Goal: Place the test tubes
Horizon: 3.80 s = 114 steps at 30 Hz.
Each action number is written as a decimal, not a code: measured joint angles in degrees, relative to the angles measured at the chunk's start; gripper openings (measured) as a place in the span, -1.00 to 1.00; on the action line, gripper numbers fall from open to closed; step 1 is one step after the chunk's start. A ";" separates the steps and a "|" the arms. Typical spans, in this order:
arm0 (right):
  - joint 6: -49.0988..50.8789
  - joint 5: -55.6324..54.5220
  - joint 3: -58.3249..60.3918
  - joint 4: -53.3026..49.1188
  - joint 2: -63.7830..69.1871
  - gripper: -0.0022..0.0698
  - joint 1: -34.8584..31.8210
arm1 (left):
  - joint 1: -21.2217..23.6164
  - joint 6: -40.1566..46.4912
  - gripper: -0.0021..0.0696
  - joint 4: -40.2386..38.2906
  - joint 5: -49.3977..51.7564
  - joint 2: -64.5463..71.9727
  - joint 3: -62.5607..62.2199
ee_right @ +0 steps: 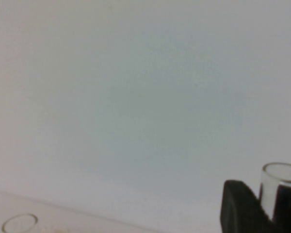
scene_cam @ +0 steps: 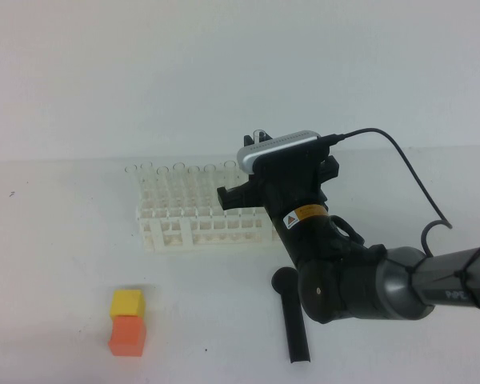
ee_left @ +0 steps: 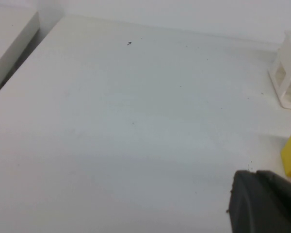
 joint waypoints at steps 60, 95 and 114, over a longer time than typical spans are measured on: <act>-30.24 21.12 0.18 0.21 -19.48 -0.93 -0.62 | 0.00 -6.01 -0.95 3.01 -0.91 0.22 0.00; -38.82 31.23 3.81 13.61 -41.31 -0.94 -1.71 | 0.00 -6.11 -0.95 3.01 -0.94 0.22 0.00; -90.09 46.45 19.14 63.90 -75.92 -0.94 -16.44 | 0.00 -6.11 -0.95 3.12 -0.94 0.26 0.00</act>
